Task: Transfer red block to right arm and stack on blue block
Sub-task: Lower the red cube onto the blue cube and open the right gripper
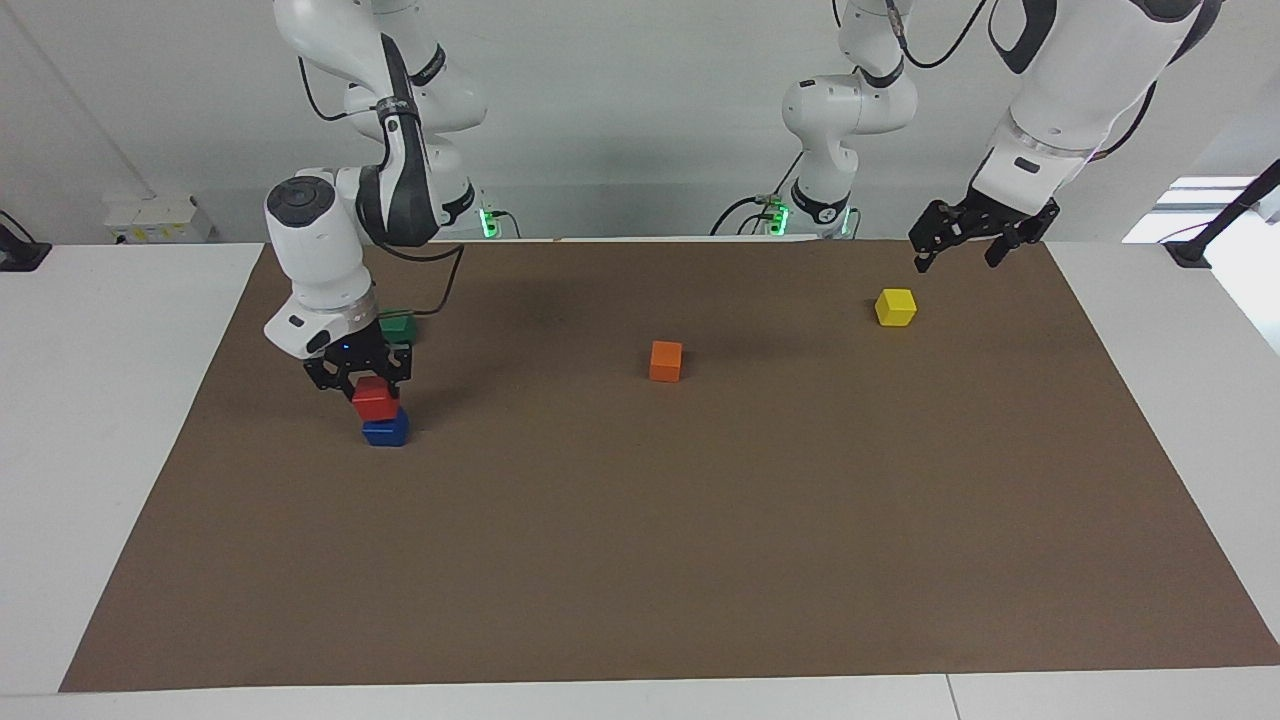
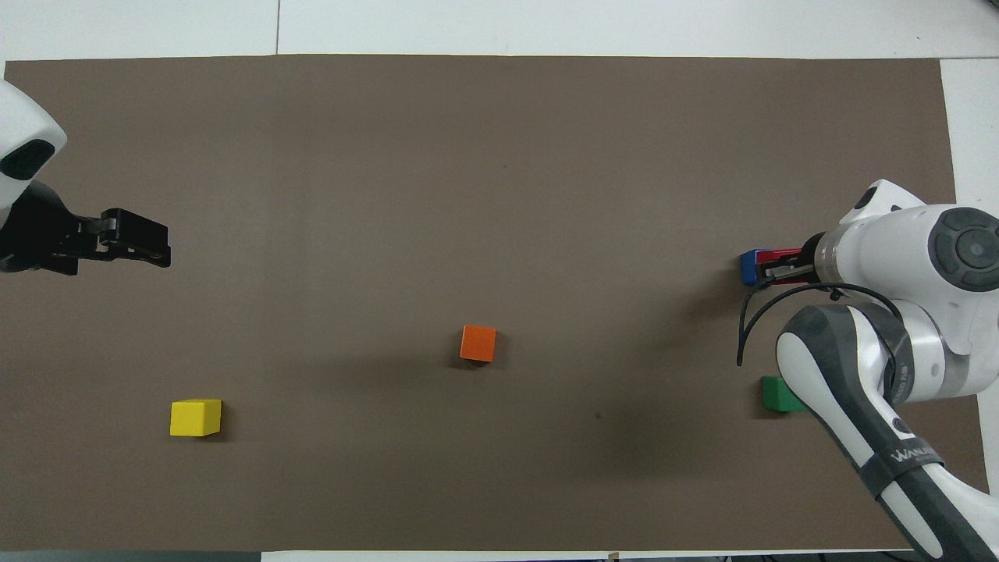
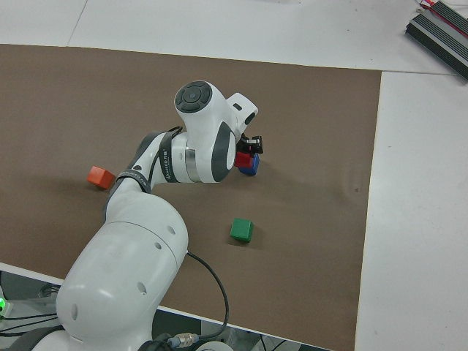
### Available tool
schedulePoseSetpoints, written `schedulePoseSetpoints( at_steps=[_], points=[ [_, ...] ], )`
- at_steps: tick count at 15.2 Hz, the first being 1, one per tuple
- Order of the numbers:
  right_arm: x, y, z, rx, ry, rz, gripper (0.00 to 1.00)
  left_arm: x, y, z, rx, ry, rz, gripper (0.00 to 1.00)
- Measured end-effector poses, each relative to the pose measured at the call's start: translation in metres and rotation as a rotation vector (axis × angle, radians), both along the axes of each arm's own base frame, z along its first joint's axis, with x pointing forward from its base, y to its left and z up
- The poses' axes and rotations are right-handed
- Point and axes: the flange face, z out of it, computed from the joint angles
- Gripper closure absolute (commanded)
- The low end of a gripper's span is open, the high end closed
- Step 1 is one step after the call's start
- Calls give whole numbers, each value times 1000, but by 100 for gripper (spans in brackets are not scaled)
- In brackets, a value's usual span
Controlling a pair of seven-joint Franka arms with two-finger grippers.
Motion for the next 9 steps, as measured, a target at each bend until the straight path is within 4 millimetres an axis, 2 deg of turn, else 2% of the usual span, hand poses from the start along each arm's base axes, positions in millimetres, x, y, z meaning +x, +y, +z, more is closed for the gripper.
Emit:
schedulePoseSetpoints(
  at_steps=[9],
  points=[
    [4, -4, -9, 0, -9, -14, 100, 0, -2, 0, 0, -1, -6, 0]
  ],
)
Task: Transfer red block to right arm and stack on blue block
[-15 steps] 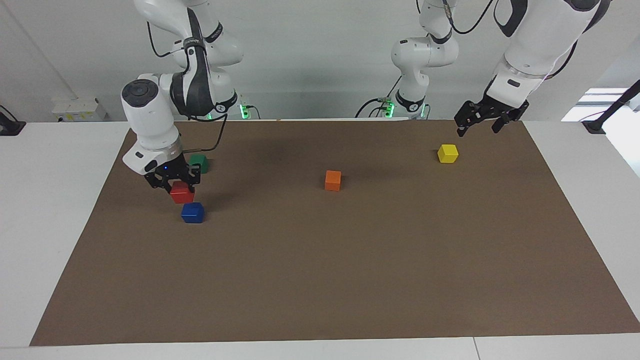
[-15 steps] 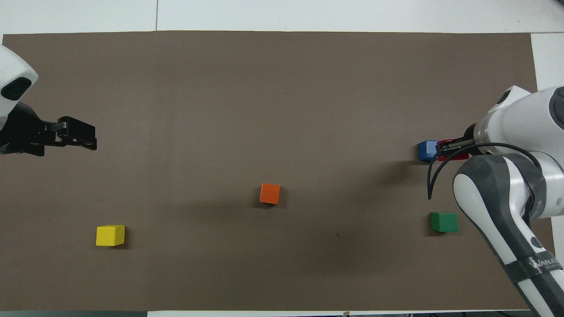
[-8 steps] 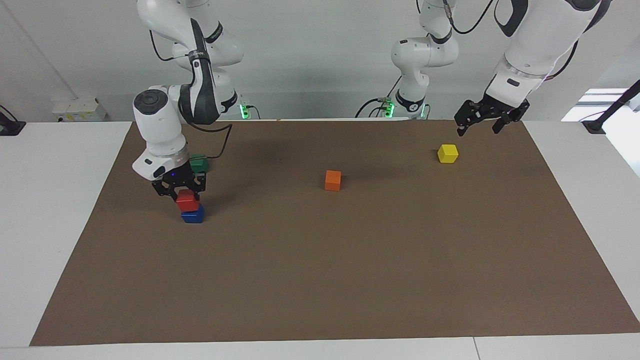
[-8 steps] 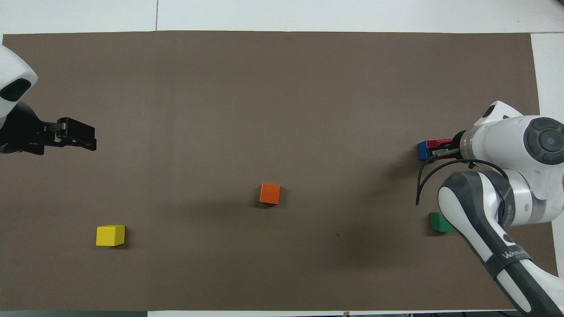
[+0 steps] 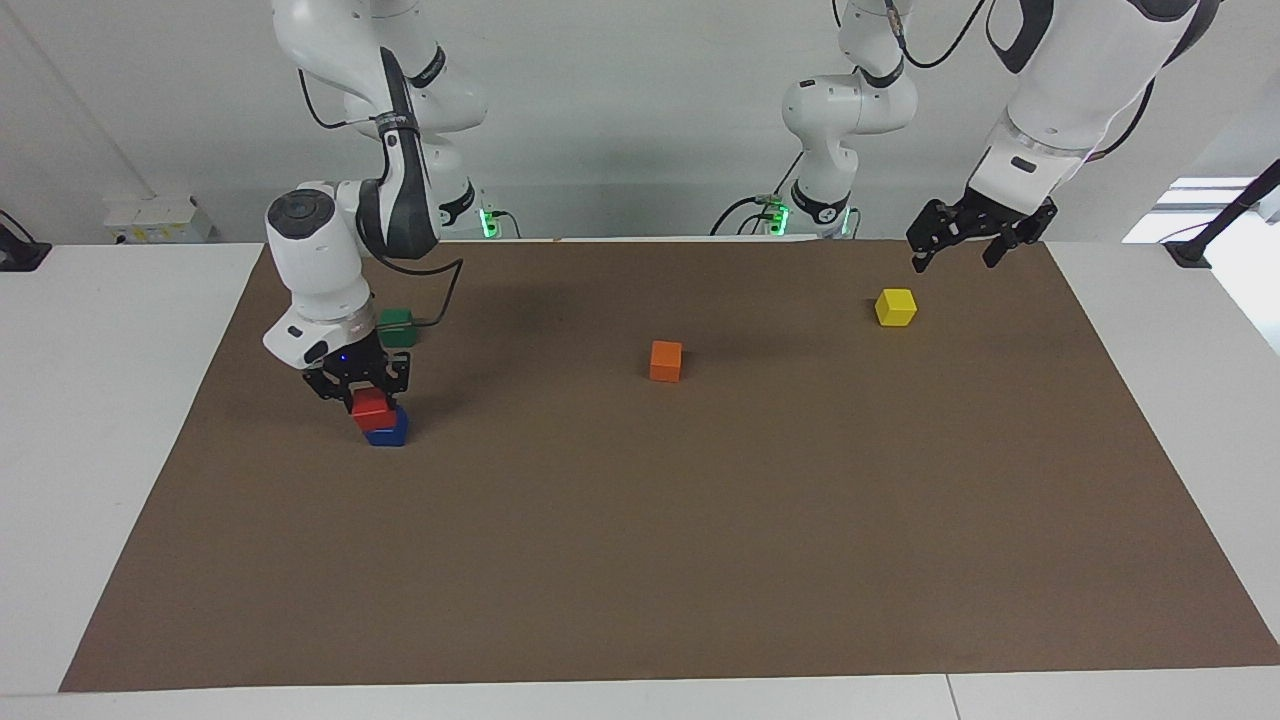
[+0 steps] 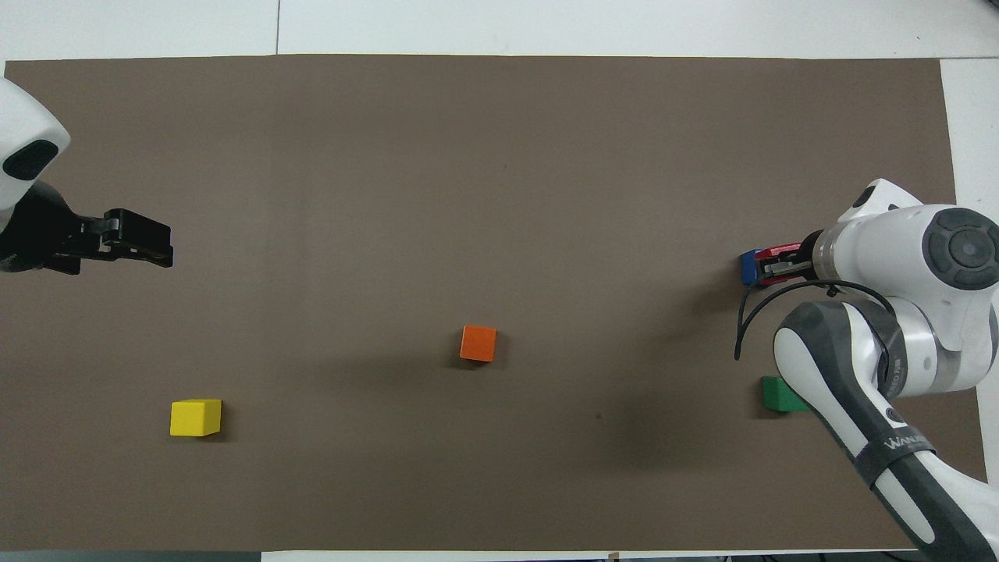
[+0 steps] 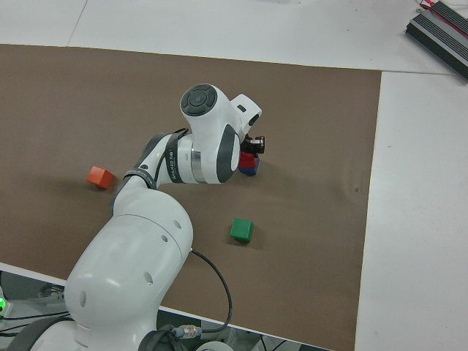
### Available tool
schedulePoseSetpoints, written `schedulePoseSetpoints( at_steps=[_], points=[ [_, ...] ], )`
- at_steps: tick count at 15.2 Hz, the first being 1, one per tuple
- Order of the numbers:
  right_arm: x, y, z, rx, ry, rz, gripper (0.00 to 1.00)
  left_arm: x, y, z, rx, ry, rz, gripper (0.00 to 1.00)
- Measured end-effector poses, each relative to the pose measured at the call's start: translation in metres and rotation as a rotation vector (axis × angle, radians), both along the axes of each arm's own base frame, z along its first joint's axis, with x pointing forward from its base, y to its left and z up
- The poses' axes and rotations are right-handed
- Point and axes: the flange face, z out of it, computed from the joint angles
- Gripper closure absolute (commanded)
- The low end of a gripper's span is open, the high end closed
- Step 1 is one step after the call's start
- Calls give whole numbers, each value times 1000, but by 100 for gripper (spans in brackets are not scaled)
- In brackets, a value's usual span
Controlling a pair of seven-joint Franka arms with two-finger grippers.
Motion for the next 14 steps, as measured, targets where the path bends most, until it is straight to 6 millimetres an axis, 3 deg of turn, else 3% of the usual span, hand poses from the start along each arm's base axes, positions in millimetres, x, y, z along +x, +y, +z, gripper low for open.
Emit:
schedulePoseSetpoints(
  at_steps=[1, 2, 3, 7, 10, 12, 14],
  points=[
    [0, 0, 0, 1, 0, -1, 100, 0, 0, 0, 0, 0, 0, 0],
    [0, 0, 0, 3, 0, -5, 59, 0, 0, 0, 0, 0, 0, 0],
    [0, 0, 0, 9, 0, -11, 1, 0, 0, 0, 0, 0, 0, 0],
    [1, -1, 2, 19, 4, -26, 0, 0, 0, 0, 0, -1, 0, 0],
    [6, -1, 19, 14, 44, -33, 0, -3, 0, 6, 0, -12, 0, 0],
    [10, -2, 45, 12, 57, -34, 0, -6, 0, 11, 0, -20, 1, 0],
    [11, -3, 87, 11, 72, -39, 0, -7, 1, 13, 0, -24, 2, 0]
  ],
)
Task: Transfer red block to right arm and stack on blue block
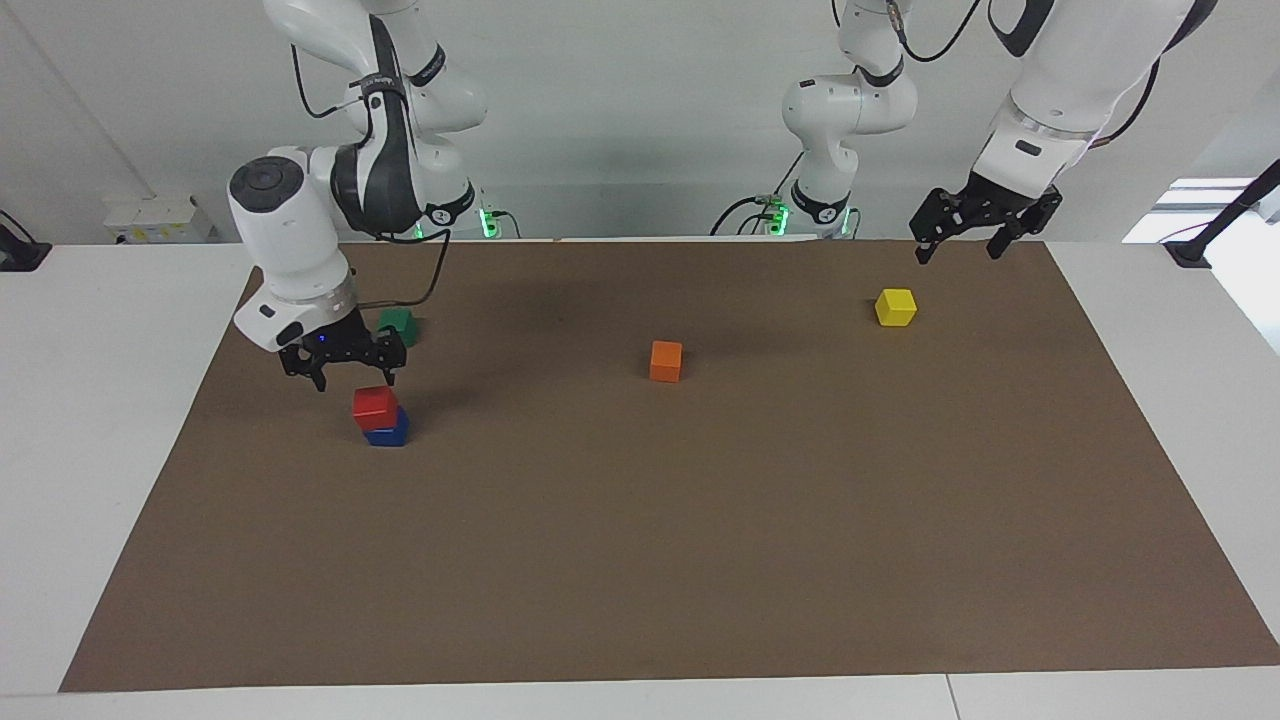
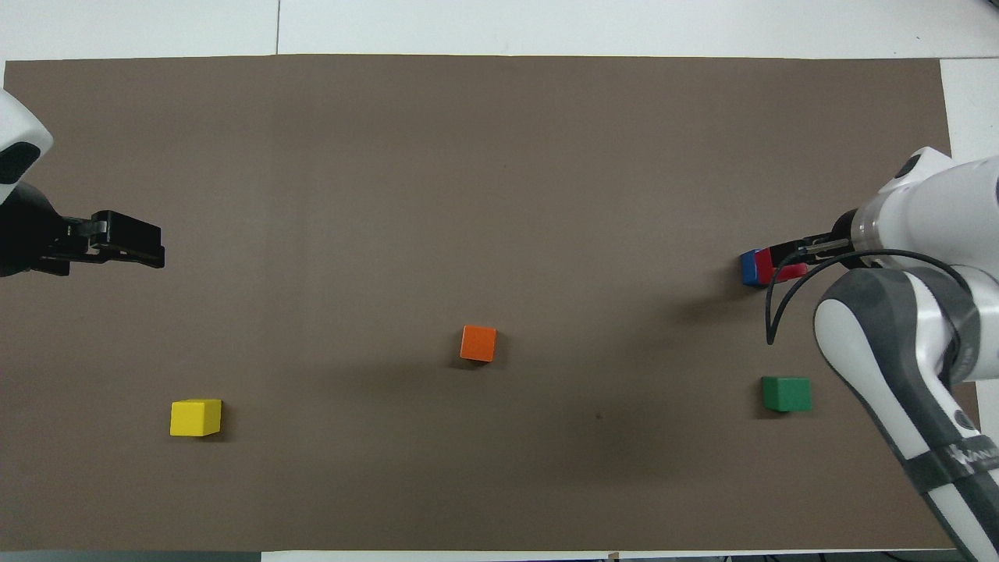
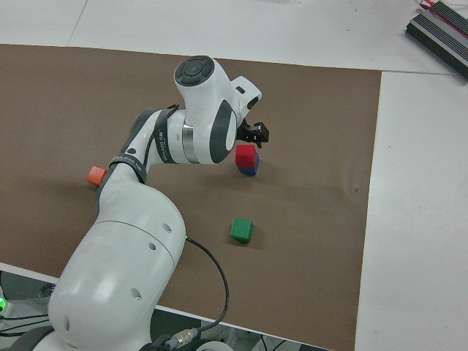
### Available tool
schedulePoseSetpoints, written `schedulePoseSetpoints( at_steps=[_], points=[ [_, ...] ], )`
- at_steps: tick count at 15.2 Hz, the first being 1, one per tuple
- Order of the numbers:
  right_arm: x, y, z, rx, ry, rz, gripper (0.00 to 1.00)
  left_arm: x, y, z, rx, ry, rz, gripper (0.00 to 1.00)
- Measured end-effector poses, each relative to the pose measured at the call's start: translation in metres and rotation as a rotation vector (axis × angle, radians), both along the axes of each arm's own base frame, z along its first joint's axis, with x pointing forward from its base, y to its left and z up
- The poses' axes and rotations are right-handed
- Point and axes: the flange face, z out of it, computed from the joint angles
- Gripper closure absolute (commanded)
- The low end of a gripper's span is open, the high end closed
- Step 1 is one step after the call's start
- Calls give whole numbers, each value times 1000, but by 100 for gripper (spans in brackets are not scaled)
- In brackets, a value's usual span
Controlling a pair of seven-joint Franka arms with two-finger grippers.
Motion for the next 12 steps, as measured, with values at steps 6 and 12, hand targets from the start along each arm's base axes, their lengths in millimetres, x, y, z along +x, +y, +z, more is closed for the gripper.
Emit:
schedulePoseSetpoints(
  at_steps=[6, 12],
  points=[
    [-11, -12, 125, 49, 4, -8, 0, 0, 1, 0, 0, 1, 3, 0],
    [-27, -31, 184, 80, 60, -43, 0, 0, 4, -2, 1, 11, 7, 0]
  ],
)
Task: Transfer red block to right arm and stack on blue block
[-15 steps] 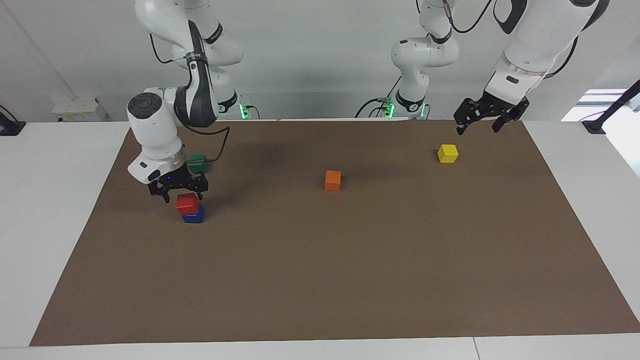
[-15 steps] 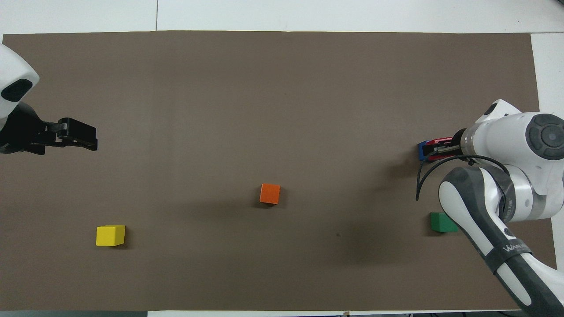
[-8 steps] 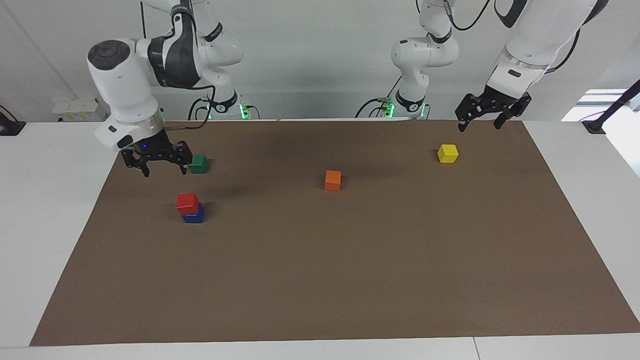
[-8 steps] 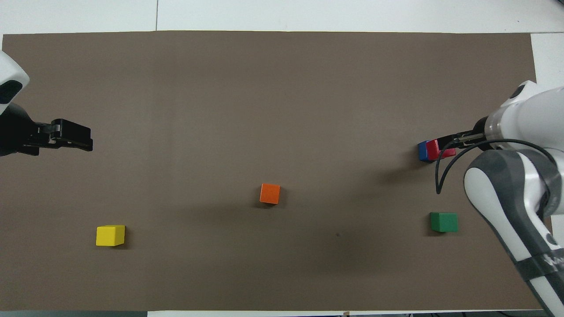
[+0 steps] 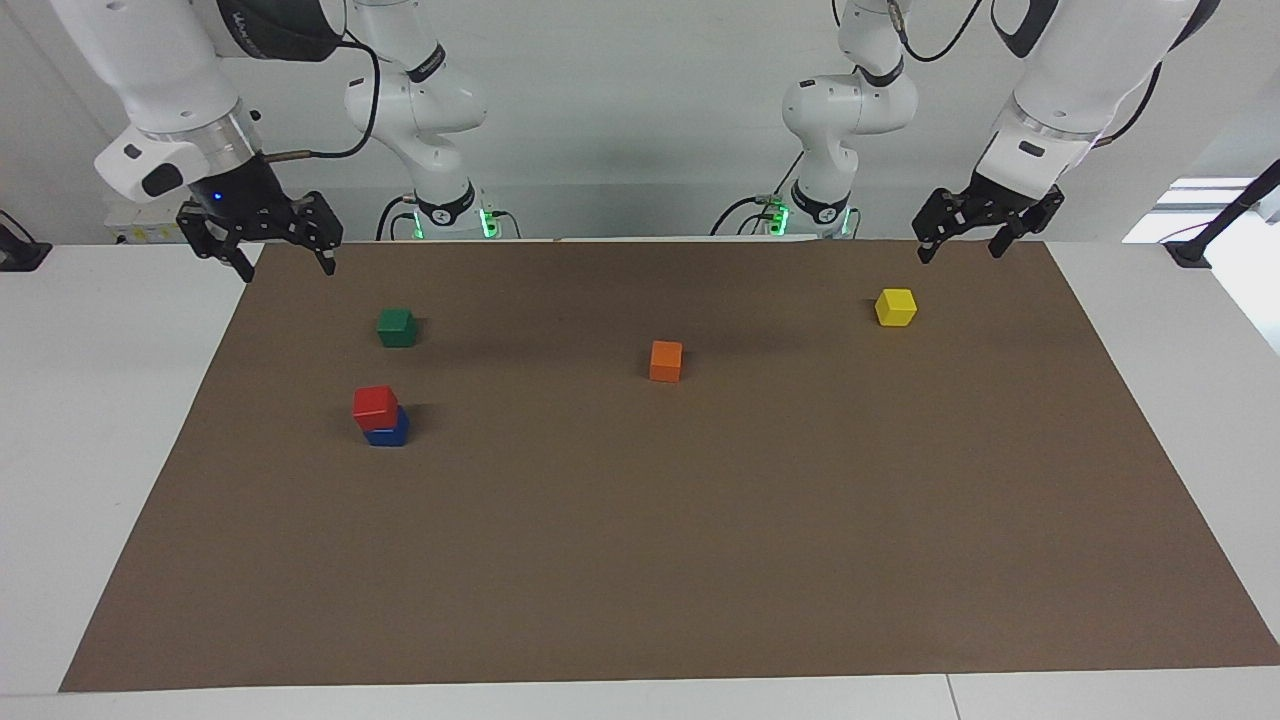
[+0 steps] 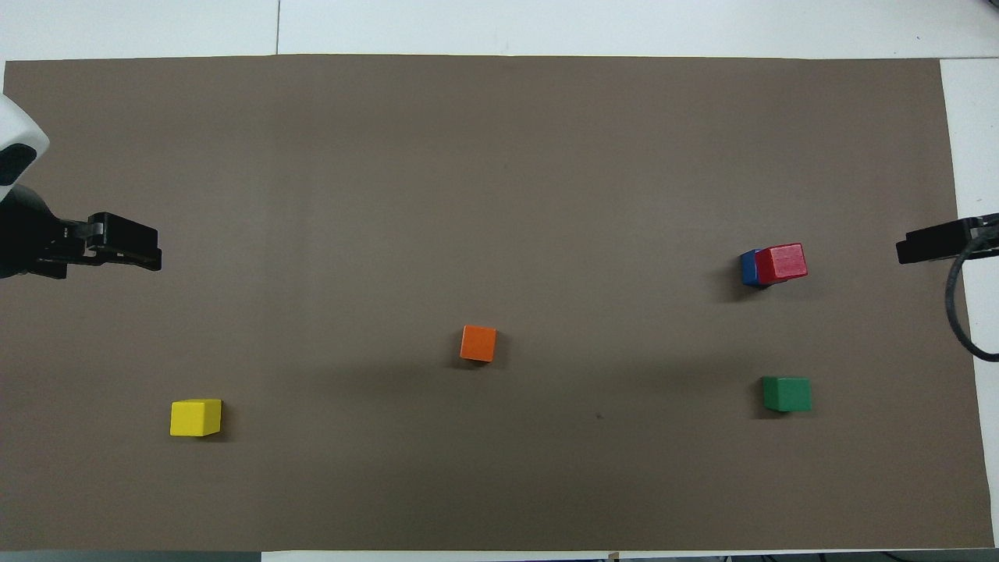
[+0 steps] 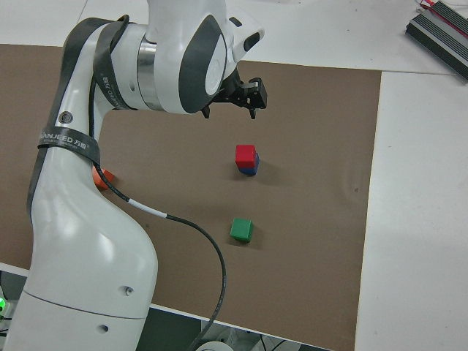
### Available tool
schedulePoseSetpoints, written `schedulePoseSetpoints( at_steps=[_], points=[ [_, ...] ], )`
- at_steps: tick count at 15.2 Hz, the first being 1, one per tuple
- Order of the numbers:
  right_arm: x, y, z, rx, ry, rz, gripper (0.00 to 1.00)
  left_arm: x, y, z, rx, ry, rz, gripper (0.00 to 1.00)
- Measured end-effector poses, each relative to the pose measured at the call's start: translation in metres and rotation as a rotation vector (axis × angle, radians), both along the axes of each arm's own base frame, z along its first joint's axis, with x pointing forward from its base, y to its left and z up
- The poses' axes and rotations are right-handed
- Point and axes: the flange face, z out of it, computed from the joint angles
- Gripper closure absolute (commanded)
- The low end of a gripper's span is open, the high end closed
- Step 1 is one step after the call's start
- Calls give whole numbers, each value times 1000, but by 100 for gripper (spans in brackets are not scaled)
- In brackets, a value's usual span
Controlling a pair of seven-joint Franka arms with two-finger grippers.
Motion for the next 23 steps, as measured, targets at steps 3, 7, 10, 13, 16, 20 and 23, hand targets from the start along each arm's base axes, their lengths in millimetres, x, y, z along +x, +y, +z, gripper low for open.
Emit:
schedulePoseSetpoints(
  at_steps=[3, 7, 10, 13, 16, 20, 23],
  points=[
    [-8, -19, 13, 3, 31, 10, 0, 0, 0, 0, 0, 1, -1, 0],
    [-1, -20, 30, -2, 33, 20, 0, 0, 0, 0, 0, 2, 1, 0],
    [8, -13, 21, -7, 18, 35, 0, 0, 0, 0, 0, 2, 1, 0],
    [15, -16, 1, -9, 23, 31, 0, 0, 0, 0, 0, 3, 1, 0],
    [18, -16, -6, -9, 32, 31, 0, 0, 0, 0, 0, 3, 1, 0],
    [18, -16, -6, -9, 32, 31, 0, 0, 0, 0, 0, 3, 1, 0],
    [17, -17, -6, -22, 33, 30, 0, 0, 0, 0, 0, 3, 1, 0]
  ],
)
